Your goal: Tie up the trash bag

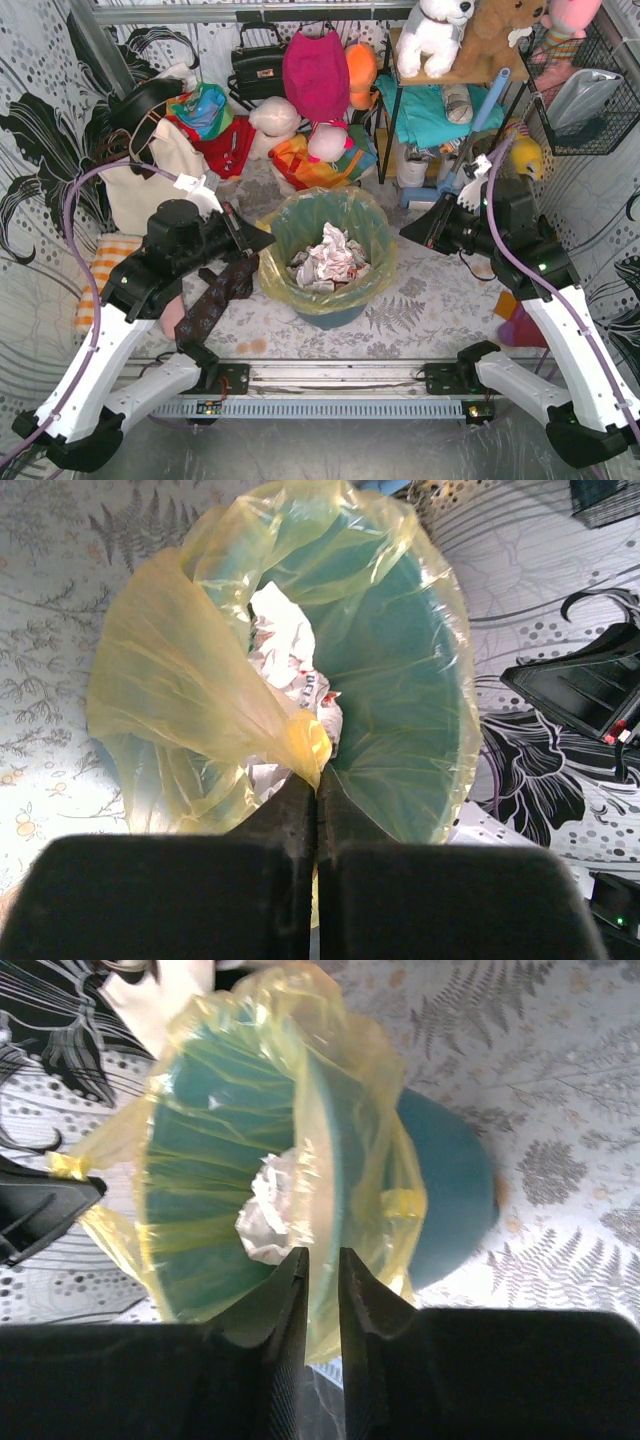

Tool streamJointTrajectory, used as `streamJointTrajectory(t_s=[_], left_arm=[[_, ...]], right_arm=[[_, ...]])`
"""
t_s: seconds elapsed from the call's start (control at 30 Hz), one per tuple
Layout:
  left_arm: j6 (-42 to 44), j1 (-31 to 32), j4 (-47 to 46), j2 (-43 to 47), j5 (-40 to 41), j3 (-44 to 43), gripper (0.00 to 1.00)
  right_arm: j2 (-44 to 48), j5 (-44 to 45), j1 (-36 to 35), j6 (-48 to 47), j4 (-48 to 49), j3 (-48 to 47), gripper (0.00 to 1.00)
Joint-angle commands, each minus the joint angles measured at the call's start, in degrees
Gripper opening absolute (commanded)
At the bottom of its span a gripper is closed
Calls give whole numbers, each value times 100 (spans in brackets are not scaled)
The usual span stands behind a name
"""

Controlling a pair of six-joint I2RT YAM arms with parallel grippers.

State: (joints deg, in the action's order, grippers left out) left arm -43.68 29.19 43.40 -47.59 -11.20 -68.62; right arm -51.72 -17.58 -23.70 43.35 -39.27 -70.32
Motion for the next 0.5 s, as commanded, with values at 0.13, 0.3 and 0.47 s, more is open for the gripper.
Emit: streamJointTrajectory(t_s=[0.13,0.3,0.47], left_arm=[[77,-23,-241,-14,-282,190,0],[75,-19,-207,-40,-338,174,0],[95,-19,-145,-51,-482,64,0]], right_arm=[[52,-119,15,-329,-424,494,33],[-116,-418,15,-315,-95,833,42],[-216,-704,15,-275,178,1099,40]])
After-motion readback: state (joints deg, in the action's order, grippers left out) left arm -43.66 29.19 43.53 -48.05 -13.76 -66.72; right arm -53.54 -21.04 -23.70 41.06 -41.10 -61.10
